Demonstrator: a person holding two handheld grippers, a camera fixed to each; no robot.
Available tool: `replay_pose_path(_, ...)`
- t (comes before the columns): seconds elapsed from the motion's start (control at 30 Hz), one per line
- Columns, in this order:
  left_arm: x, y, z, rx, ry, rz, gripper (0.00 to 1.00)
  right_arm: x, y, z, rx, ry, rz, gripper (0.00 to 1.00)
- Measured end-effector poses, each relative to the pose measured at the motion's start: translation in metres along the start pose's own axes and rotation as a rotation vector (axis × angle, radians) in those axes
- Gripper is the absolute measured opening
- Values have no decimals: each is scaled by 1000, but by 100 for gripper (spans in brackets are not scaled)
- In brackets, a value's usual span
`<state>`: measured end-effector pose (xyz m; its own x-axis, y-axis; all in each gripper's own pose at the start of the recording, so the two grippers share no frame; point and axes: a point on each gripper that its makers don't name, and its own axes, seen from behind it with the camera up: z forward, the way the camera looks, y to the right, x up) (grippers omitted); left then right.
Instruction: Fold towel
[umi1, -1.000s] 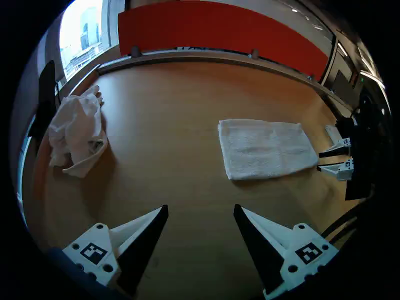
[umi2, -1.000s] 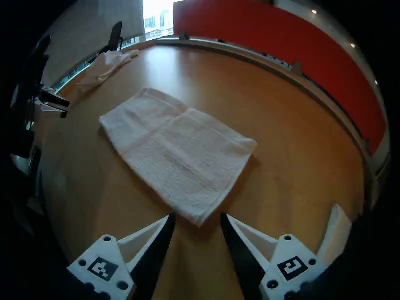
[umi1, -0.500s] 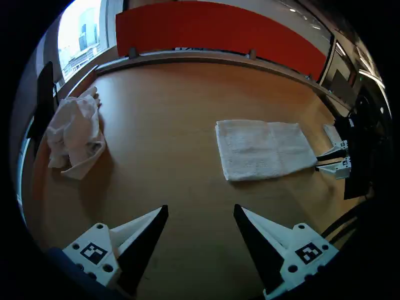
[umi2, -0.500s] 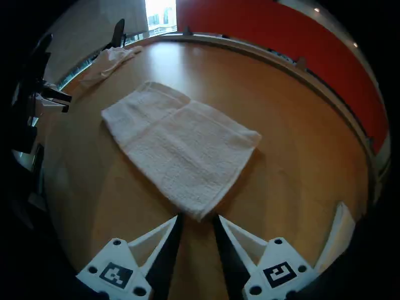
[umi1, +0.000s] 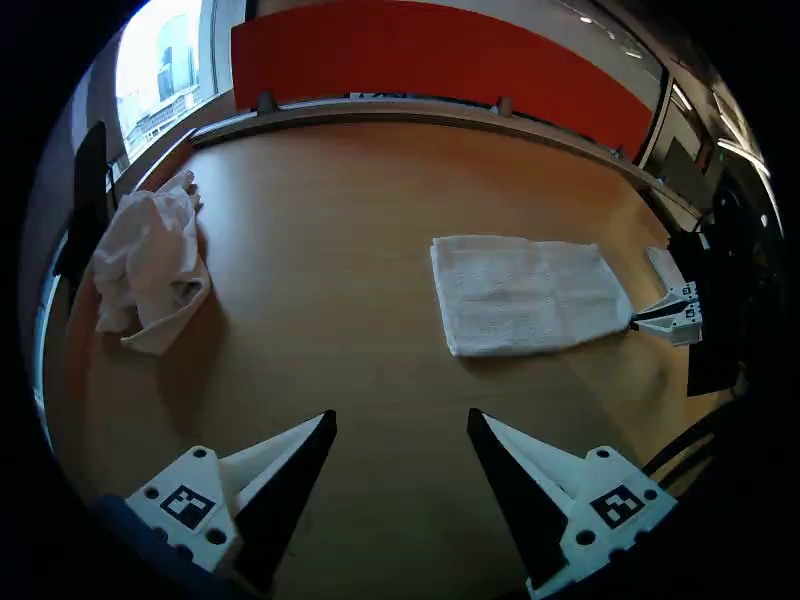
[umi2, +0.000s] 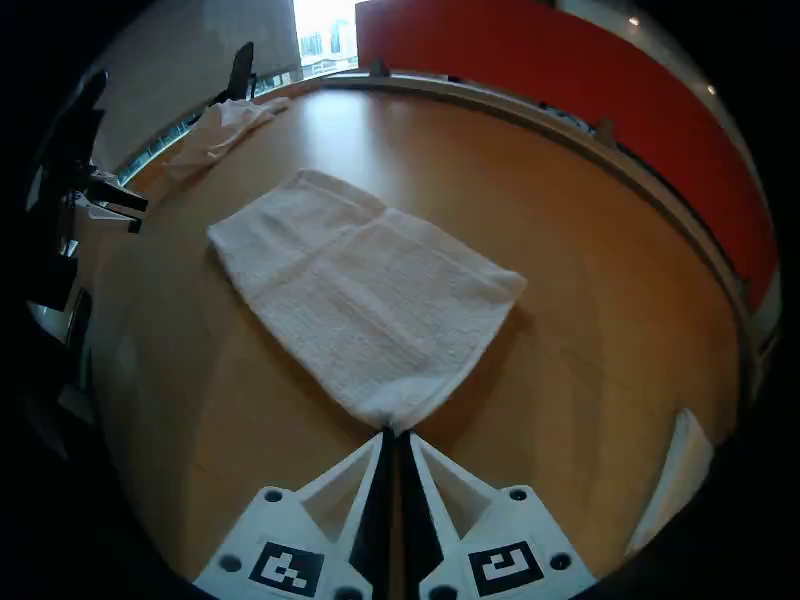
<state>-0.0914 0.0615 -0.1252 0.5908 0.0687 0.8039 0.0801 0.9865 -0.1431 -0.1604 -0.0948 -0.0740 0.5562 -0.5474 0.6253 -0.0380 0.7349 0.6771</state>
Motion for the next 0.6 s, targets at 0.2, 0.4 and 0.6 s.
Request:
replay_pose_path(0.2,1,1,0,1,1,-4,98,15,0,-13,-14,22,-21,18)
replay_pose_path(0.4,4,2,0,-1,9,-5,97,45,6,-32,-49,75,-45,18)
replay_pose_path(0.6,6,3,-1,-1,13,-3,97,77,12,-52,-77,134,-70,18)
